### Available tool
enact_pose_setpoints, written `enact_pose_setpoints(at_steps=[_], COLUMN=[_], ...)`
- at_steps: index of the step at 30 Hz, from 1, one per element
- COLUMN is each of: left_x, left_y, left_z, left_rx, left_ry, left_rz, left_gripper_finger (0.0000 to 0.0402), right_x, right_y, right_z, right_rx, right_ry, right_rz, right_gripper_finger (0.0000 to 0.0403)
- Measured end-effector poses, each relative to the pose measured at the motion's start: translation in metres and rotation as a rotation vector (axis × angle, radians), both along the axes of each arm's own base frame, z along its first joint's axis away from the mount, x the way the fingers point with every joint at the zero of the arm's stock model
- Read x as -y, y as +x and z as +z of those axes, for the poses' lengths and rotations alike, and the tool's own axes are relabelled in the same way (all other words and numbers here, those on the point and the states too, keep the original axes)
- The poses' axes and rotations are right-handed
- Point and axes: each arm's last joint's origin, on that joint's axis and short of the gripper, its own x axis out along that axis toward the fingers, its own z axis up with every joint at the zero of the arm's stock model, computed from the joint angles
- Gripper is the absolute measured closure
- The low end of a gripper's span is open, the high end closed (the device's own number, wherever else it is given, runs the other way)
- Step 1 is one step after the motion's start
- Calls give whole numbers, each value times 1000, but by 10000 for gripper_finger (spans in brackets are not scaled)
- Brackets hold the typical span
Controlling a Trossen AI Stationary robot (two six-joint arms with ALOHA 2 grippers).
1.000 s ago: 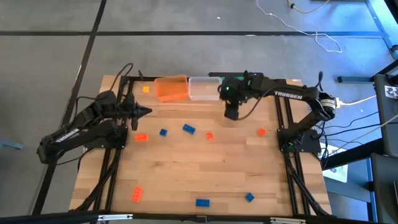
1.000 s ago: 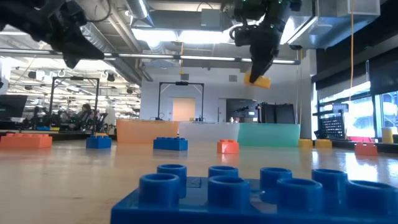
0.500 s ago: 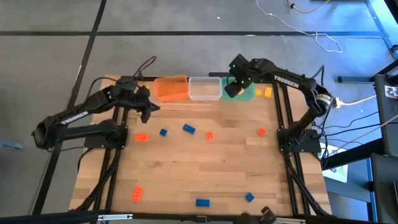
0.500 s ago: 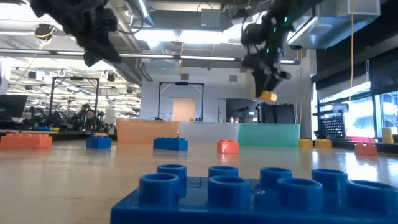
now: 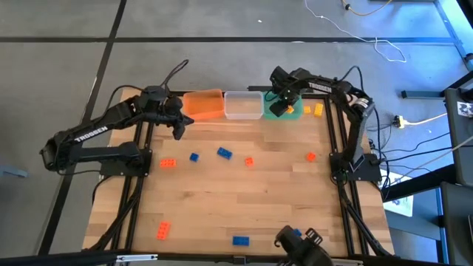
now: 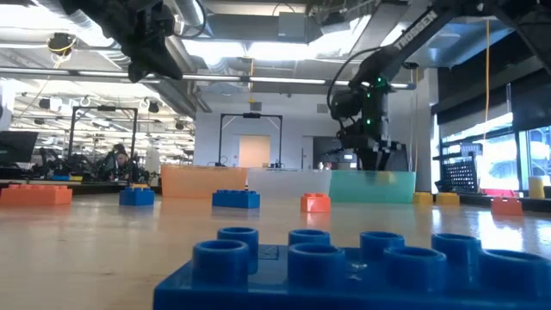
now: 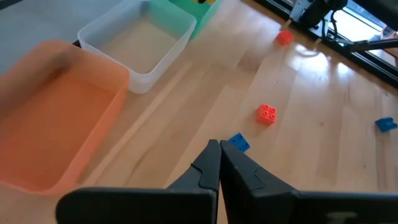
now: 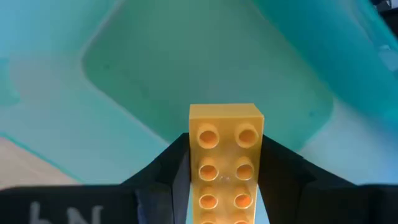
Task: Sort & place blocks by color
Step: Put the yellow game piece into the green bin
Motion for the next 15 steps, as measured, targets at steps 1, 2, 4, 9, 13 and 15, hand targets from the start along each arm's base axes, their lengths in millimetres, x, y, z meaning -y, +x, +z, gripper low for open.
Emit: enact_pose_setpoints(at_steps=[1, 2, 4, 9, 13, 15], left_x=[0, 0, 0, 0, 0, 0], left_y=[0, 0, 0, 0, 0, 0], left_z=[0, 0, 0, 0, 0, 0], left_rx=[0, 0, 0, 0, 0, 0], left_ry=[0, 0, 0, 0, 1, 1], left_rz=[0, 1, 1, 2, 1, 1], left_gripper_finger=[401, 401, 401, 401, 401, 401], right_x=[1, 1, 2, 4, 5, 5], right_y=[1, 1, 3, 4, 5, 5], right_z=[-2, -4, -7, -9, -8, -8], right_rx=[-2, -2, -3, 6, 9, 10], right_ry=[0, -2, -1, -15, -21, -21], right_rz=[20, 27, 29, 46, 52, 50], right_gripper_finger=[263, 263, 263, 216, 197, 195])
